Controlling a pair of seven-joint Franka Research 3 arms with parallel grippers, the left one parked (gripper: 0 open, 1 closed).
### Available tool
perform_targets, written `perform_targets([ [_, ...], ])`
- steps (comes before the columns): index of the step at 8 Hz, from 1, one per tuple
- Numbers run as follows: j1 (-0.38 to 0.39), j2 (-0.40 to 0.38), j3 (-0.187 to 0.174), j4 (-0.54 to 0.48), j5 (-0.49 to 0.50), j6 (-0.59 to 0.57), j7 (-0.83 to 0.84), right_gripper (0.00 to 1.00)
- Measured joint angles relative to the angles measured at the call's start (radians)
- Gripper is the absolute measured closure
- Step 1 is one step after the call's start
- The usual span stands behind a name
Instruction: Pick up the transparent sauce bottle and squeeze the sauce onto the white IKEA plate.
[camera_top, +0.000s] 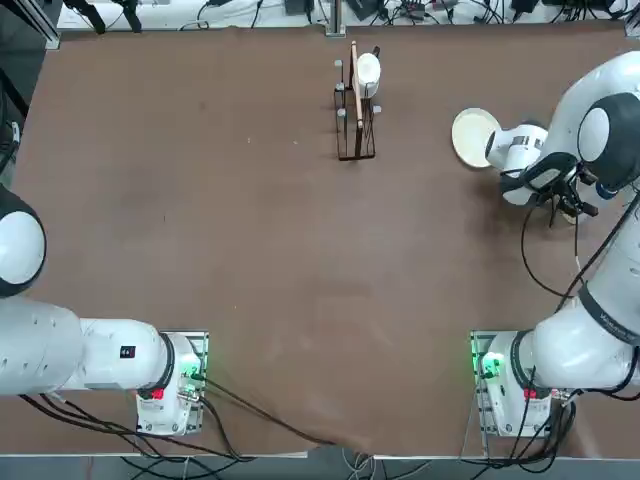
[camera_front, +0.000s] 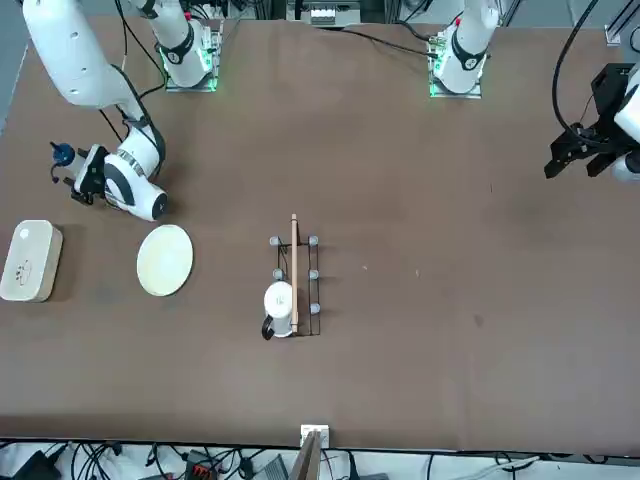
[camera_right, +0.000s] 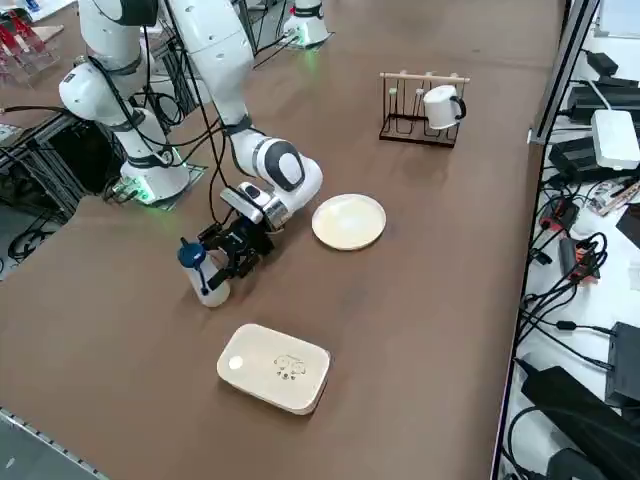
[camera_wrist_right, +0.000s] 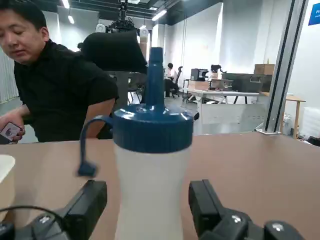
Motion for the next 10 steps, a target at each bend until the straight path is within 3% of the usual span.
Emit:
perform_targets([
  [2,0.019,-0.001,0.0,0.018,0.016,-0.015,-0.001,0.0],
  [5,0.084,-0.002,0.001,0.11,0.132,-0.083,-0.043,0.0],
  [8,0.177,-0.005,0.005,0.267,0.292,-0.137,-0.116,0.0],
  [10,0.214,-0.006,0.008,0.385,0.382,-0.14,-0.281,0.0],
])
